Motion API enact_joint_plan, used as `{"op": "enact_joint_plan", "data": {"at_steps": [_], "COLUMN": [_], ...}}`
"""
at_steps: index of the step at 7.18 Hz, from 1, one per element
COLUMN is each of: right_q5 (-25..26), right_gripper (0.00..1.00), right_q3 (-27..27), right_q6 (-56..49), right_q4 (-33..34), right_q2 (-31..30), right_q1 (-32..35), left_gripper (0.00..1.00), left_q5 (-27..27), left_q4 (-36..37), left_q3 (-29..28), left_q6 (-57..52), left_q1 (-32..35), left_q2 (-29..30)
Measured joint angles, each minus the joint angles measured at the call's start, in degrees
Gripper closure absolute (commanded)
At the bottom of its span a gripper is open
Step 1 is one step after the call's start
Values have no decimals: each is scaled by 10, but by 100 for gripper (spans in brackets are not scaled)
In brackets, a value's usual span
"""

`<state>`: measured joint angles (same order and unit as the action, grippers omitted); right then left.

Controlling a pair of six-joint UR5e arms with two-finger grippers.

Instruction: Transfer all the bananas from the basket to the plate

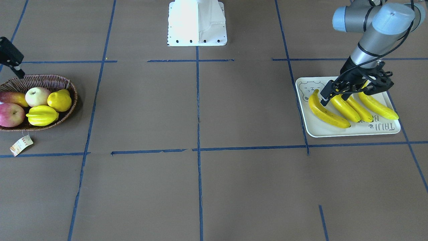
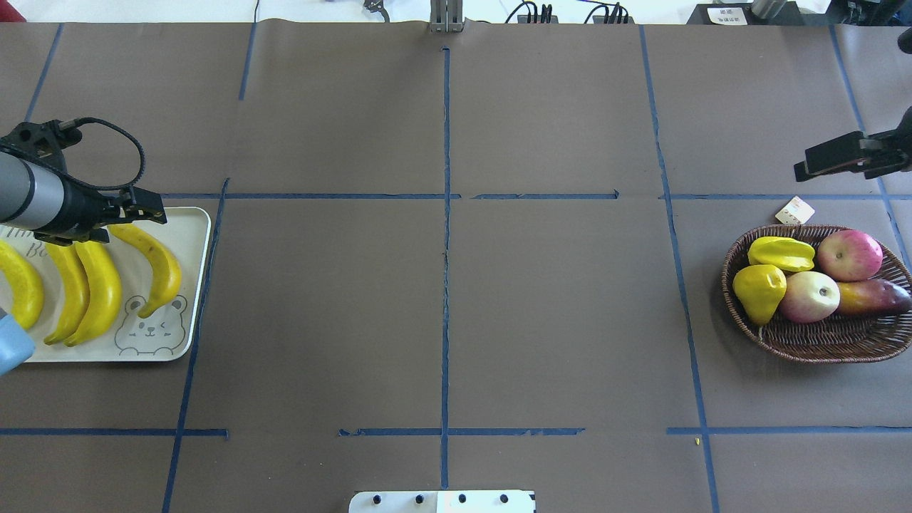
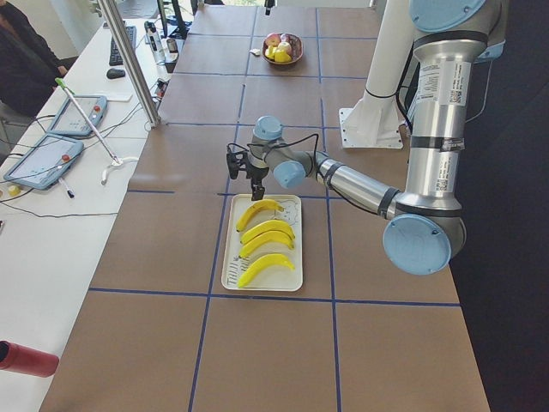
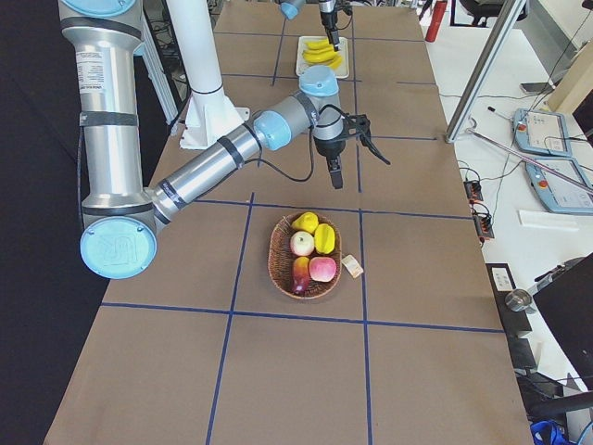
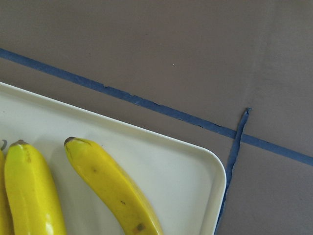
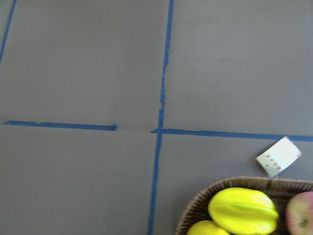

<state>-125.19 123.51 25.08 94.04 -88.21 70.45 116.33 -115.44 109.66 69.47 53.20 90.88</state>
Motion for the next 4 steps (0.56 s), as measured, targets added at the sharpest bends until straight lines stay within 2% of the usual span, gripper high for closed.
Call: {"op": "enact_joint_plan", "data": {"at_steps": [2,4], "right_q5": [-67,-144], "right_gripper": [0,0], "right_q3": [-78,-159], "right_q6": [-166,-264], "right_q4": [31,32], "right_q2": [-3,-11], "right_q1": [98,171], "left_gripper": [0,0], "left_q5": [46,88], "left_q4": [96,228], "left_q3": [13,-8], "left_q6": [-210,-441], "left_q1": [100,211], "left_q2": [-3,19]}}
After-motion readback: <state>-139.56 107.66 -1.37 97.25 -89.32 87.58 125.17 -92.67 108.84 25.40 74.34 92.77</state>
